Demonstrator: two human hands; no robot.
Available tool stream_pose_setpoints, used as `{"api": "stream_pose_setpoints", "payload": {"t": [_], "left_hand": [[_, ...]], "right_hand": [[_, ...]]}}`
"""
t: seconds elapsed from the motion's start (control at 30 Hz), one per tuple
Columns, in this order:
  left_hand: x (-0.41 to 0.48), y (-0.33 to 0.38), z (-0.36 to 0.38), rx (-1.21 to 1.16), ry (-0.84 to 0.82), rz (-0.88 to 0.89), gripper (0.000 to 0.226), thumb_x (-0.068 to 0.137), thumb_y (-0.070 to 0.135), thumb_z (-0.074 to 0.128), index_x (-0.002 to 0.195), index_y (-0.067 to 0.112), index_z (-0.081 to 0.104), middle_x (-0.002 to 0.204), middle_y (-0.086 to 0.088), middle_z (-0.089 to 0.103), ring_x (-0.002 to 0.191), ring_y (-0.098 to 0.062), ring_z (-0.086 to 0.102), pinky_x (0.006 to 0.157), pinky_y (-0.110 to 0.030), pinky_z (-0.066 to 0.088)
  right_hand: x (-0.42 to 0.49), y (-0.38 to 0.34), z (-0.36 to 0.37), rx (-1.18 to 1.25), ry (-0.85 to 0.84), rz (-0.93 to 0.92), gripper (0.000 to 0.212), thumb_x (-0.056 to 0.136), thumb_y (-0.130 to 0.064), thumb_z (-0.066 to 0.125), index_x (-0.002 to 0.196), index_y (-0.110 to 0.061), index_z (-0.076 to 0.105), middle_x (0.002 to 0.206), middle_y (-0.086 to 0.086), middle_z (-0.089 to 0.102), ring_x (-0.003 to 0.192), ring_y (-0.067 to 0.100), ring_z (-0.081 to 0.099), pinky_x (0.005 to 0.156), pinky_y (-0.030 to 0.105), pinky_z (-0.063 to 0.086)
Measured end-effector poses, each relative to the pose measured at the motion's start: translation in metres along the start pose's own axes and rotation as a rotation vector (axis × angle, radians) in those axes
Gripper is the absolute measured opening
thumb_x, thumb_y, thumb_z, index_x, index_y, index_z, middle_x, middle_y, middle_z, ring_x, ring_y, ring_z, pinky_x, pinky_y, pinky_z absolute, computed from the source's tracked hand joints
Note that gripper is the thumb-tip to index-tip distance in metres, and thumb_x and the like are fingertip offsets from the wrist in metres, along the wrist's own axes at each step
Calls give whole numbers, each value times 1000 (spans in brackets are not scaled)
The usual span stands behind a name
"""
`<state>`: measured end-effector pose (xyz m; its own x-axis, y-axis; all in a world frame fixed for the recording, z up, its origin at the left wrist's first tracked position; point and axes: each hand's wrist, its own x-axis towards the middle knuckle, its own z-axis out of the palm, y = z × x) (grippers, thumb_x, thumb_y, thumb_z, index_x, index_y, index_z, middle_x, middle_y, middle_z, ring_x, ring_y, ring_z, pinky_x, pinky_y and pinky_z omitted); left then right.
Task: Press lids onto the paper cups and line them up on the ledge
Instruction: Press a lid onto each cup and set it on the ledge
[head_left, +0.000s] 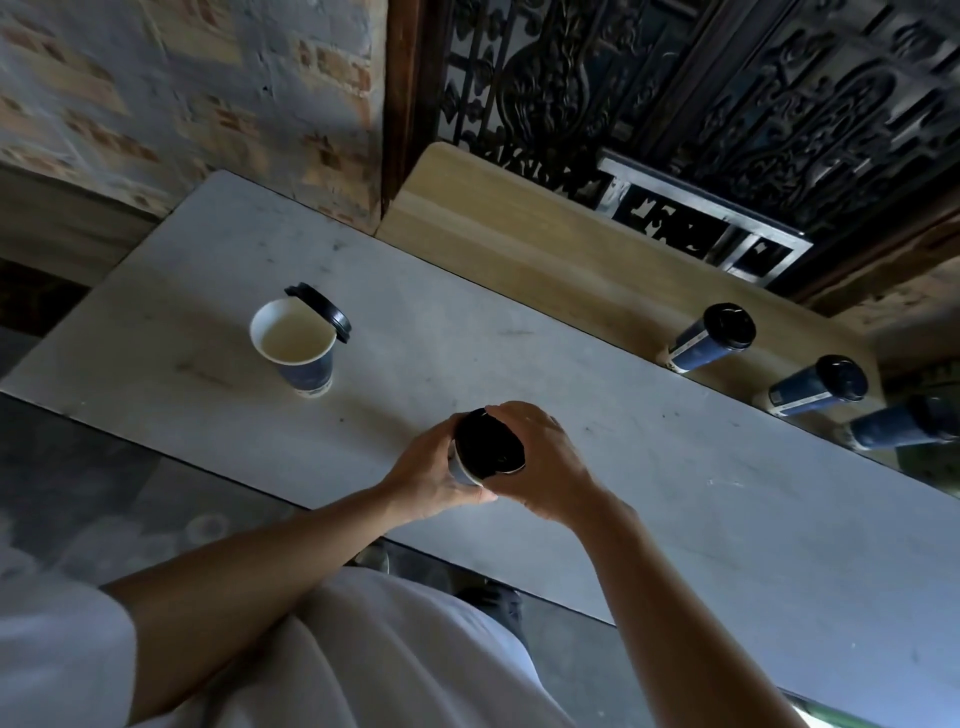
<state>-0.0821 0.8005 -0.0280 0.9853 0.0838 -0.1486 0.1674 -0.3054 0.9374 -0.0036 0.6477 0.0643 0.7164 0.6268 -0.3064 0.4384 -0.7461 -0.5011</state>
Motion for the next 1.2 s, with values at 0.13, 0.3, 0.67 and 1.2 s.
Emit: {"api": "stream_pose_setpoints", "payload": {"t": [0.13,0.3,0.67,1.2], "left_hand": [[-3,3,0,-18,5,-26,89,55,54,89,133,37,48,116,25,65,109,9,60,87,-6,48],[-5,2,-2,-45,2,-56,88,59,41,93,135,32,50,119,17,67,109,2,64,91,-18,54],[-8,17,-29,-356,-94,-275,67,84,34,57,148,21,41,152,-2,44,143,-18,38,116,-42,37],[-2,31,3,-497,161,-328,32,107,29,39,116,20,68,115,0,73,110,-12,67,93,-26,54]], "right_hand": [[-7,-3,4,-5,50,-15,73,74,-30,77,140,-33,47,143,-7,45,129,19,39,92,22,35],[-13,-1,7,18,75,-48,75,75,-30,78,143,-31,47,147,-7,44,133,18,37,96,19,33],[-23,10,16,991,233,365,47,91,-37,68,134,-40,51,141,-7,55,123,14,56,97,39,51],[-22,4,59,1350,353,536,31,105,-31,46,118,-15,69,122,13,67,118,27,63,79,51,61]]}}
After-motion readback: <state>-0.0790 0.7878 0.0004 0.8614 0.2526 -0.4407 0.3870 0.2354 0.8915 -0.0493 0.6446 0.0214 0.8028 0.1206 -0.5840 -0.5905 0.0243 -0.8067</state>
